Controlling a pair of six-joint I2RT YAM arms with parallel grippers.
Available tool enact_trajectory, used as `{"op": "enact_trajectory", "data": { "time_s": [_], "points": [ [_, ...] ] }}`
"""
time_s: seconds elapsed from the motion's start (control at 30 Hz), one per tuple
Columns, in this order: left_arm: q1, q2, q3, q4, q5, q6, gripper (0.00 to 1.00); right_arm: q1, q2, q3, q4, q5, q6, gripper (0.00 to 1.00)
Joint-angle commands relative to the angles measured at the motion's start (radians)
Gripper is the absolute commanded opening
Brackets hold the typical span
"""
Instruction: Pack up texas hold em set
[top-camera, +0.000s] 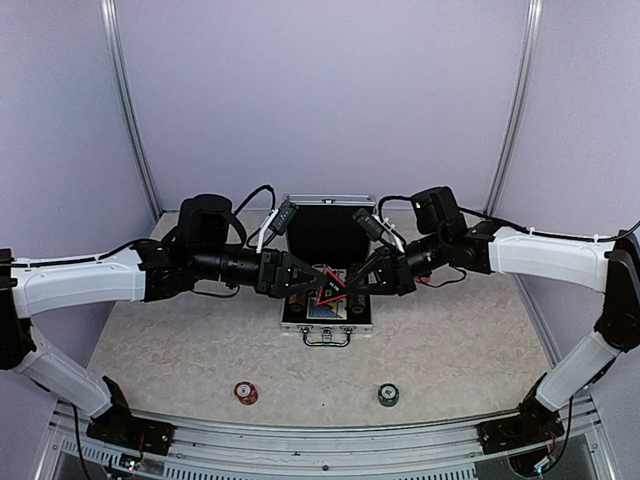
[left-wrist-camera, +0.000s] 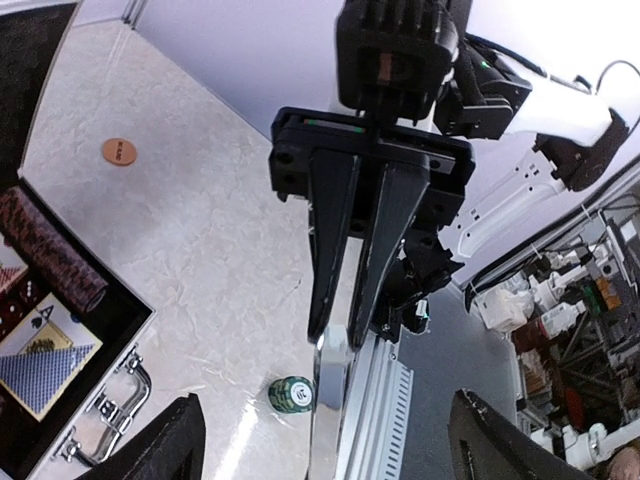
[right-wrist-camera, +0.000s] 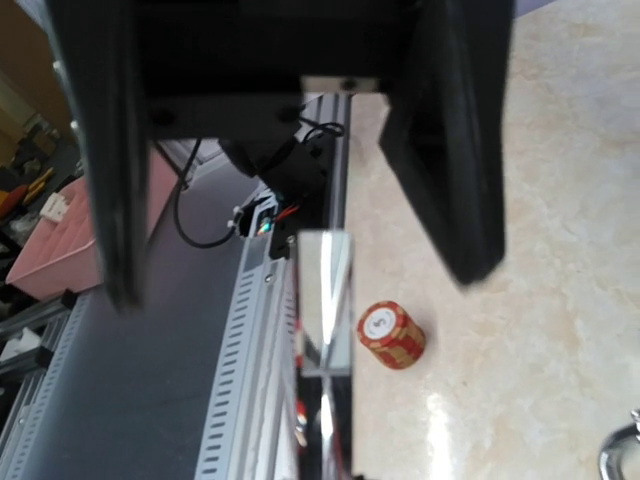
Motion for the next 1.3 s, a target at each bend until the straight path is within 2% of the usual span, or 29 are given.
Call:
{"op": "enact_trajectory", "data": {
  "time_s": [0.0, 0.07, 0.1, 0.27, 0.43, 0.73, 0.97, 1.2, 1.27],
  "points": [
    [0.031, -0.075, -0.027, 0.009, -0.036, -0.017, 0.90, -0.045, -0.077, -0.034, 0.079, -0.002, 0.038, 0.00],
    [0.047, -0.104, -0.041, 0.001, -0.053, -0.021, 0.98, -0.060, -0.105, -0.054, 0.097, 0.002, 0.048, 0.00],
    [0.057, -0.117, -0.048, -0.003, -0.059, -0.022, 0.99, -0.066, -0.119, -0.059, 0.103, 0.008, 0.049, 0.00],
    [0.107, -0.204, -0.087, -0.030, -0.085, -0.029, 0.99, -0.114, -0.217, -0.067, 0.110, 0.058, 0.050, 0.00],
    [0.146, -0.273, -0.117, -0.064, -0.115, -0.028, 0.99, -0.178, -0.307, -0.033, 0.080, 0.175, 0.042, 0.00],
    [0.171, -0.301, -0.138, -0.075, -0.125, -0.042, 0.99, -0.292, -0.276, 0.121, 0.031, 0.341, 0.074, 0.00],
    [0.184, -0.308, -0.139, -0.092, -0.137, -0.041, 0.99, -0.389, -0.093, 0.315, -0.059, 0.571, 0.105, 0.00],
    [0.197, -0.325, -0.143, -0.156, -0.179, -0.031, 0.99, -0.424, 0.224, 0.562, -0.091, 0.737, 0.041, 0.00],
    [0.204, -0.334, -0.142, -0.177, -0.197, -0.028, 0.99, -0.427, 0.334, 0.684, -0.103, 0.779, 0.022, 0.00]
  ]
}}
